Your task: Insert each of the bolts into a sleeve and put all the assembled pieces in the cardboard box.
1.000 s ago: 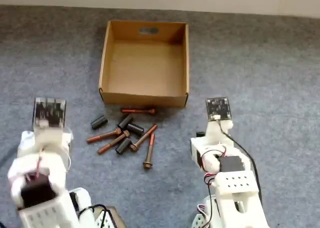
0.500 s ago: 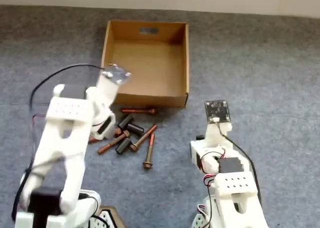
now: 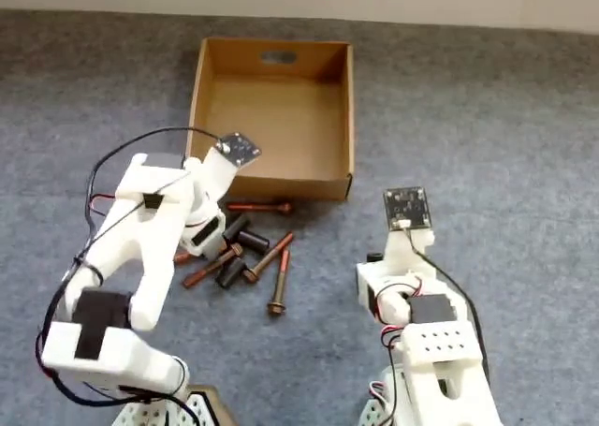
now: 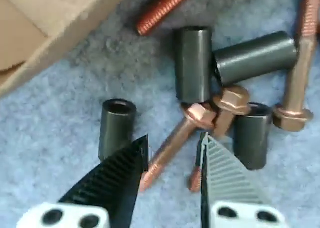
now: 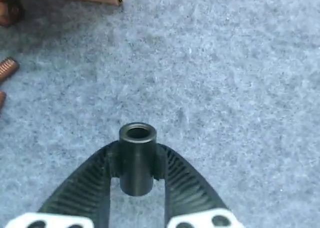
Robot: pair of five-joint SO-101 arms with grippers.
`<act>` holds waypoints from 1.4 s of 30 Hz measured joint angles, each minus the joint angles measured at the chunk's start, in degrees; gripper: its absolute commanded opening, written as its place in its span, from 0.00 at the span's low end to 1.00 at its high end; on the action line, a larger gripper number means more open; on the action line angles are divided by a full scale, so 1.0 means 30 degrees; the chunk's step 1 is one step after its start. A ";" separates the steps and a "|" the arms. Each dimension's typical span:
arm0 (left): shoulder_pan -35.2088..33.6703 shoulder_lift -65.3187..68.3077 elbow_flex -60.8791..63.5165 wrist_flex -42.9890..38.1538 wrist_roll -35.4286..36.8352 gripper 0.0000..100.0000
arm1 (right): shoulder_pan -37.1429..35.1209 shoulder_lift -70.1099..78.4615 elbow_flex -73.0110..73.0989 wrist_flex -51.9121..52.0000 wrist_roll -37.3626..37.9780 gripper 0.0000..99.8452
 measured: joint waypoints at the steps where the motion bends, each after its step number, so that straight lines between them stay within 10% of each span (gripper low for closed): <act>1: -0.0322 0.0381 -0.0059 -0.0264 -0.0322 0.18 | 0.0000 0.0000 0.0000 0.0000 0.0000 0.01; 23: -0.1670 0.0557 -0.0322 0.0850 -0.2432 0.01 | 0.0000 0.0000 0.0000 0.0000 0.0000 0.01; 32: -0.7033 -0.7824 0.3048 0.4689 -0.5919 0.01 | 0.0000 0.0000 0.0000 0.0000 0.0000 0.01; 42: -1.3451 -1.0168 1.0432 -0.5011 0.2432 0.01 | 0.0000 0.0000 0.0000 0.0000 0.0000 0.01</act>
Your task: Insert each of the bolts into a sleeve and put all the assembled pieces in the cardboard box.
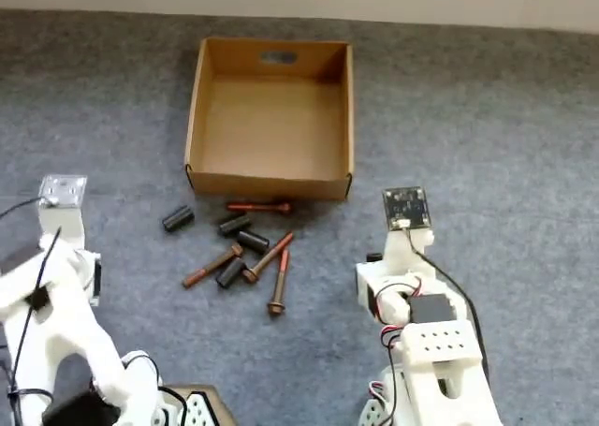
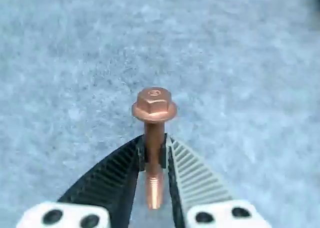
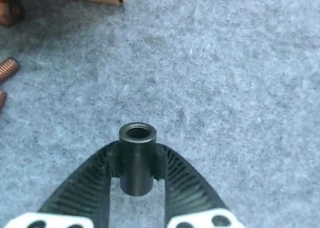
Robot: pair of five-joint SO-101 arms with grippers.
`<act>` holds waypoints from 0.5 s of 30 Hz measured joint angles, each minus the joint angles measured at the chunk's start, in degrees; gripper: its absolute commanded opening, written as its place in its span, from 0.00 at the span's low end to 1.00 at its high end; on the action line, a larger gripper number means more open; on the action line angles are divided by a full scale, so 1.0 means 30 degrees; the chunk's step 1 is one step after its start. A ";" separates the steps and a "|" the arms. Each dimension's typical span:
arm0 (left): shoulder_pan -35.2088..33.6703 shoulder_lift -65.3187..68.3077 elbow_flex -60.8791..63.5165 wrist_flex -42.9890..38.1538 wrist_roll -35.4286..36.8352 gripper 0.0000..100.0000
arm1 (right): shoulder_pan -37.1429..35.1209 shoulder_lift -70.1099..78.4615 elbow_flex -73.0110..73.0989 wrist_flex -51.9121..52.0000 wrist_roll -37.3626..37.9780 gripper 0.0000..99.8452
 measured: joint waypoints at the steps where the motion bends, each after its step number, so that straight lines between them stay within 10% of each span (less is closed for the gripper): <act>1: 0.0029 0.0000 0.0410 -0.0498 0.0703 0.01 | 0.0000 0.0000 0.0000 0.0000 0.0000 0.01; 8: 0.0938 -0.0029 0.0615 -0.0821 0.2667 0.24 | 0.0000 0.0000 0.0117 0.0000 0.0000 0.01; 15: 0.1026 -0.0029 0.0791 -0.1407 0.2725 0.23 | 0.0000 0.0000 0.0147 0.0000 0.0000 0.01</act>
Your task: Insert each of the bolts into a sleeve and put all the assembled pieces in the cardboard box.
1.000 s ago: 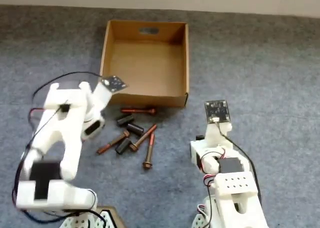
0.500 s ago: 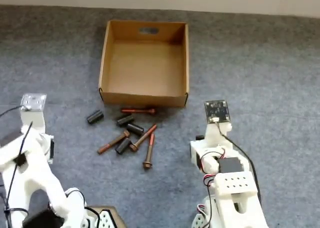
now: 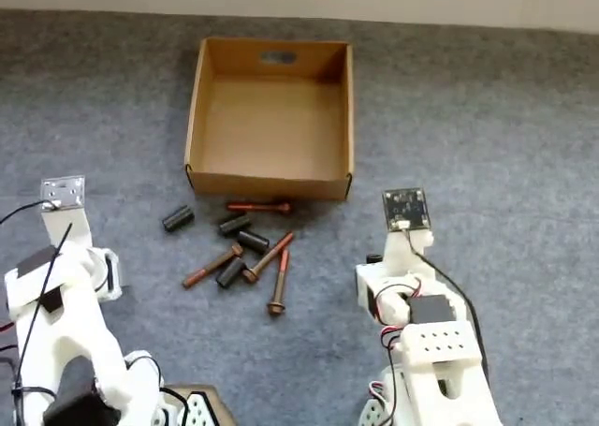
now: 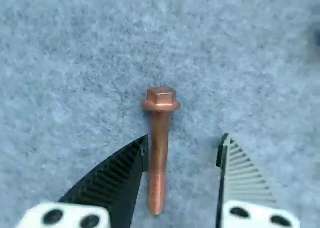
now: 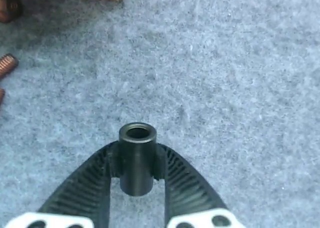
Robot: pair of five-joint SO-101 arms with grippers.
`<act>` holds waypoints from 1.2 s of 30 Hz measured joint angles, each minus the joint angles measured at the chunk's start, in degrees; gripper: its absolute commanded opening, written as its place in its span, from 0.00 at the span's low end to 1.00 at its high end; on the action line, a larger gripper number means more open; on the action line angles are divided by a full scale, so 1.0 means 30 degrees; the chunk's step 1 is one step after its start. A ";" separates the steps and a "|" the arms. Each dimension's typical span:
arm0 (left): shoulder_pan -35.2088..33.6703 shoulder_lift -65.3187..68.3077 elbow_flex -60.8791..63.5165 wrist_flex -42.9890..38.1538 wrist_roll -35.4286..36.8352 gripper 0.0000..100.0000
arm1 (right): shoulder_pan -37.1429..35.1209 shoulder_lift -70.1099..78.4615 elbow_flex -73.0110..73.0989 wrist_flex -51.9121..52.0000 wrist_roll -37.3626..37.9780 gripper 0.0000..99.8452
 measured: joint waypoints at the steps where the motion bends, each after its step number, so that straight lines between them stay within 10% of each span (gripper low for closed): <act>1: 0.0000 0.0000 0.0029 -0.0293 0.0000 0.23 | 0.0000 0.0000 0.0000 0.0000 0.0000 0.01; 23: -0.0029 0.5538 -0.2227 -0.1875 0.0000 0.23 | 0.0000 0.0000 0.0000 0.0000 0.0000 0.01; 28: 0.0059 0.6593 -0.3106 -0.1143 0.0000 0.01 | 0.0000 0.0000 0.0000 0.0000 0.0000 0.01; 36: 0.0498 0.6740 -0.3165 -0.1114 0.0059 0.01 | 0.0000 0.0000 0.0000 0.0000 0.0000 0.01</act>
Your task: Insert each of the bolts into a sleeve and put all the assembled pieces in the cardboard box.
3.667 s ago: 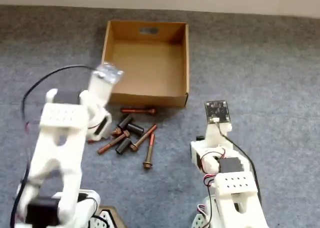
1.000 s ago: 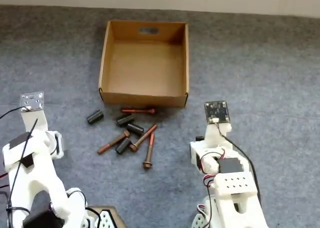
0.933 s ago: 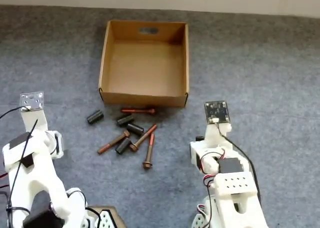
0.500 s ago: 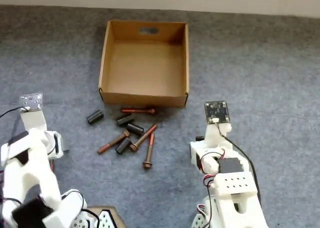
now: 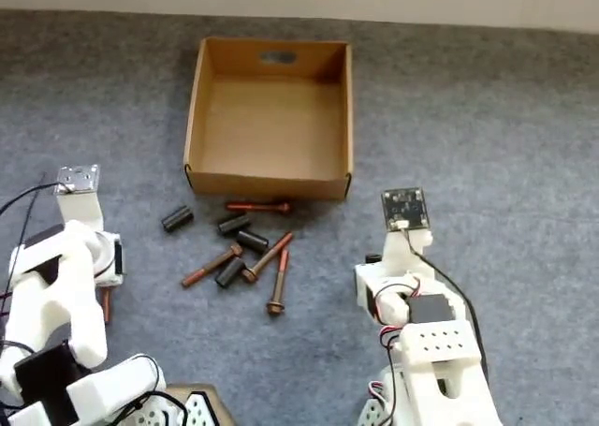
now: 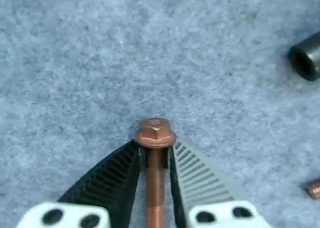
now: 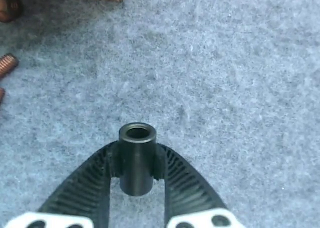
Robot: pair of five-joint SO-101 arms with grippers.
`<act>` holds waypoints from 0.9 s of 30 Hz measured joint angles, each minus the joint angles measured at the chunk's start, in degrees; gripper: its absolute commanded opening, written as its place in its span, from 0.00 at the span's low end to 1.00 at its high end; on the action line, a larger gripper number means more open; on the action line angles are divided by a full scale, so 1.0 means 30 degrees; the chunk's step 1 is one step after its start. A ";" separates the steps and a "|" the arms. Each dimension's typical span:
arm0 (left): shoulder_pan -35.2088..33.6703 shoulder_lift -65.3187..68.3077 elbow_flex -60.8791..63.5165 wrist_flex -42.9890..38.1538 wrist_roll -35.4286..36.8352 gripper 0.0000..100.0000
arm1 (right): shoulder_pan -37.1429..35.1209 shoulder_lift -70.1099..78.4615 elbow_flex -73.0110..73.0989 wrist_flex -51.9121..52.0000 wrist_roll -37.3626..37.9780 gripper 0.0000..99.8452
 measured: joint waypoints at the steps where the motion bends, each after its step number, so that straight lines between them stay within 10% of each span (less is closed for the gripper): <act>1: 0.0000 -0.0234 0.0000 0.0000 0.0000 0.01 | 0.0000 0.0000 0.0000 0.0000 0.0000 0.01; 15: -0.0029 -1.6264 0.0088 0.6828 0.1143 0.01 | -0.0352 -0.3516 -0.0615 0.2315 0.0000 0.01; 27: 0.9114 -2.1333 -0.0674 0.5392 0.7150 0.01 | -0.3722 -1.3158 -0.1524 0.0879 0.0938 0.01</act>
